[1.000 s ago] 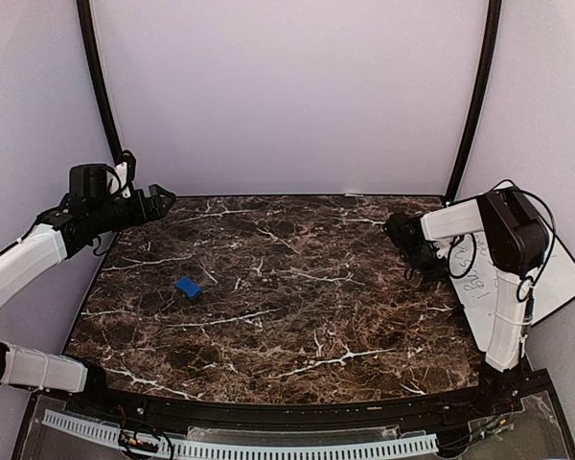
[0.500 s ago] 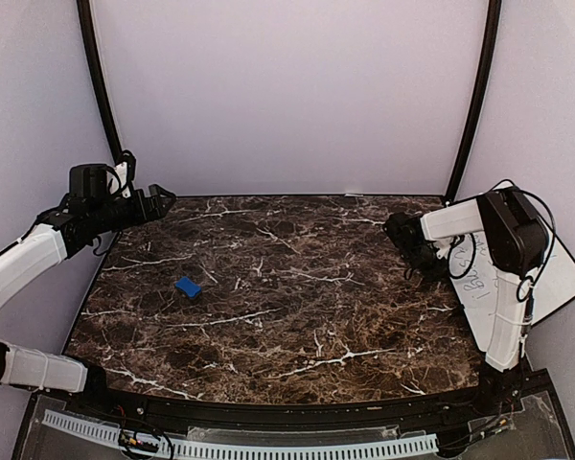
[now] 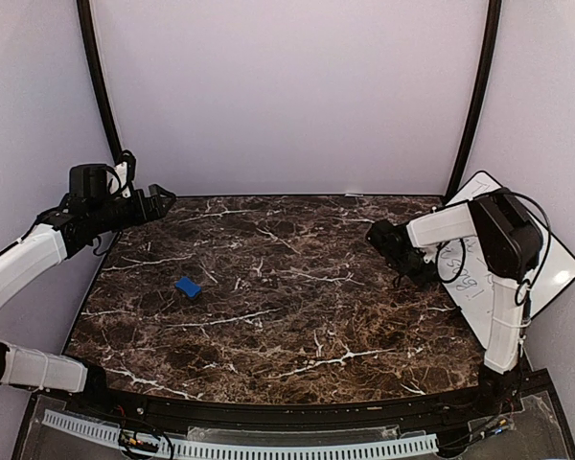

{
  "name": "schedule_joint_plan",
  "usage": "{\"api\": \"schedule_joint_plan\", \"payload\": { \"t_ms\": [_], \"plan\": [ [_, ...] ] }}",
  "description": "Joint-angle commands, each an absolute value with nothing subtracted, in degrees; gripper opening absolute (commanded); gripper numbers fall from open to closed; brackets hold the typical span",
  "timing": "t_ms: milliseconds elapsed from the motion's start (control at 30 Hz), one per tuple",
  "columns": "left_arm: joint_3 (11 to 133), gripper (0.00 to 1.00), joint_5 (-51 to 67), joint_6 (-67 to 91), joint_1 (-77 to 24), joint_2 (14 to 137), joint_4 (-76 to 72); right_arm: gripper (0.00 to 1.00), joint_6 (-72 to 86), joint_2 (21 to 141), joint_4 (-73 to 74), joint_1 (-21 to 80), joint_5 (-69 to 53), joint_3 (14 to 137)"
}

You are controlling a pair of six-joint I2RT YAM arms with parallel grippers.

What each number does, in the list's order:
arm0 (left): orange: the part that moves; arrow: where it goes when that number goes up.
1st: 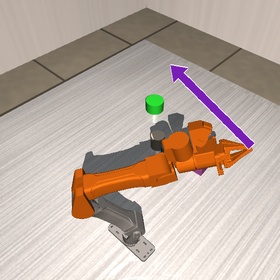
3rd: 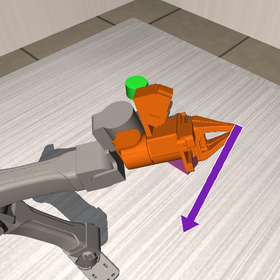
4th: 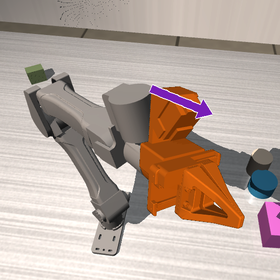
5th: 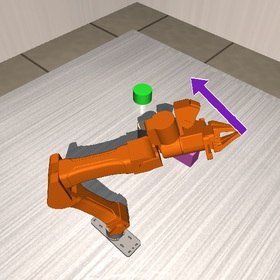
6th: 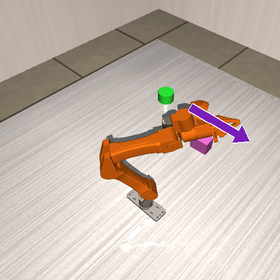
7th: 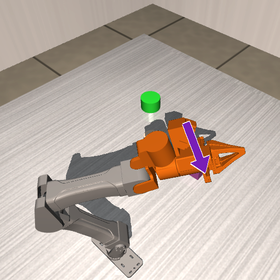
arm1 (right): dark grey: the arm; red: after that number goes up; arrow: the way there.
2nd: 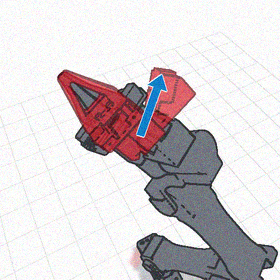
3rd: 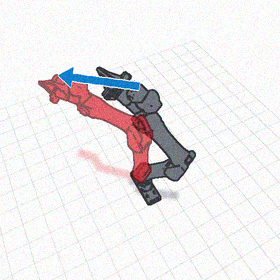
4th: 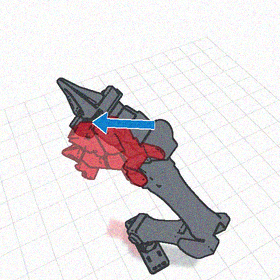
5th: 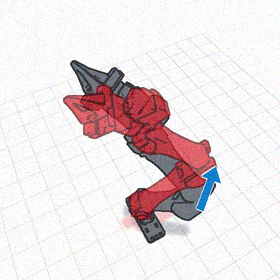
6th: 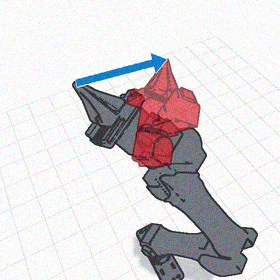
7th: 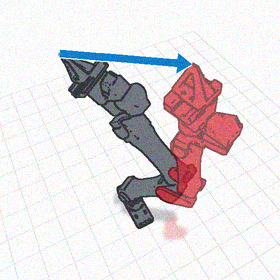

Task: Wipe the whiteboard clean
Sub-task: Move the whiteboard to the center of the board.

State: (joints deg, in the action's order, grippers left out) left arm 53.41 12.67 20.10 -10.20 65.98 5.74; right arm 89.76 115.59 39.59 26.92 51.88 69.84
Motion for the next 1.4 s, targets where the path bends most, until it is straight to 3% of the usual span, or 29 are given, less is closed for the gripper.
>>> {"api": "schedule_joint_plan", "payload": {
  "t_ms": [0,1367],
  "plan": [
    [52.83,0.99,13.04,20.13,-10.46,65.18,4.40,0.00,89.20,115.23,39.87,30.99,48.74,70.80],
    [52.63,0.99,13.47,19.78,-10.28,62.66,4.31,0.00,80.54,131.07,40.45,53.79,43.77,98.75]
  ]
}}
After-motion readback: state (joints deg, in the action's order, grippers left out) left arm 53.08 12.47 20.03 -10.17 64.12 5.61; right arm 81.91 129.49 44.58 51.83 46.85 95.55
